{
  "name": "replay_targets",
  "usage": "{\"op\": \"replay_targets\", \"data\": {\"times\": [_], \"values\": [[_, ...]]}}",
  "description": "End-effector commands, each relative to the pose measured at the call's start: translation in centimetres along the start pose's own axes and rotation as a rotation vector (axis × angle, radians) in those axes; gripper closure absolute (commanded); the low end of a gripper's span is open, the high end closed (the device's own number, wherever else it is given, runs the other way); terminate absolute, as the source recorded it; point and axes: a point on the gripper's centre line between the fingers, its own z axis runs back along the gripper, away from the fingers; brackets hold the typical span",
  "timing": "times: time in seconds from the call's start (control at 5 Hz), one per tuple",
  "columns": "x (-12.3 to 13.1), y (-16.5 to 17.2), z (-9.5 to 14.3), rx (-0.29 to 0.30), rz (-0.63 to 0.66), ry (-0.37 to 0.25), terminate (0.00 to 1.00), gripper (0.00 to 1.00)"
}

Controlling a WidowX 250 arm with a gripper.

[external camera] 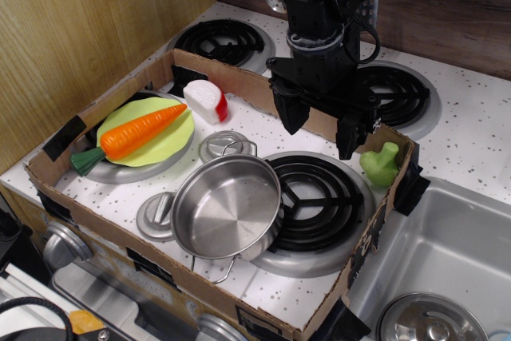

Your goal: Take carrot off plate

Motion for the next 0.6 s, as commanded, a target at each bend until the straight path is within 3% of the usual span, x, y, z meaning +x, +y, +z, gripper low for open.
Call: {"op": "replay_targets", "data": {"times": [0.0,0.2,0.4], "values": [[0.0,0.0,0.0,0.0,0.0,0.0,0.0,0.0],[0.7,0.8,1.3,0.039,-0.027,-0.012,0.0,0.0],[1.6,2.3,3.6,0.113,-0.018,-0.07,0.0,0.0]]}}
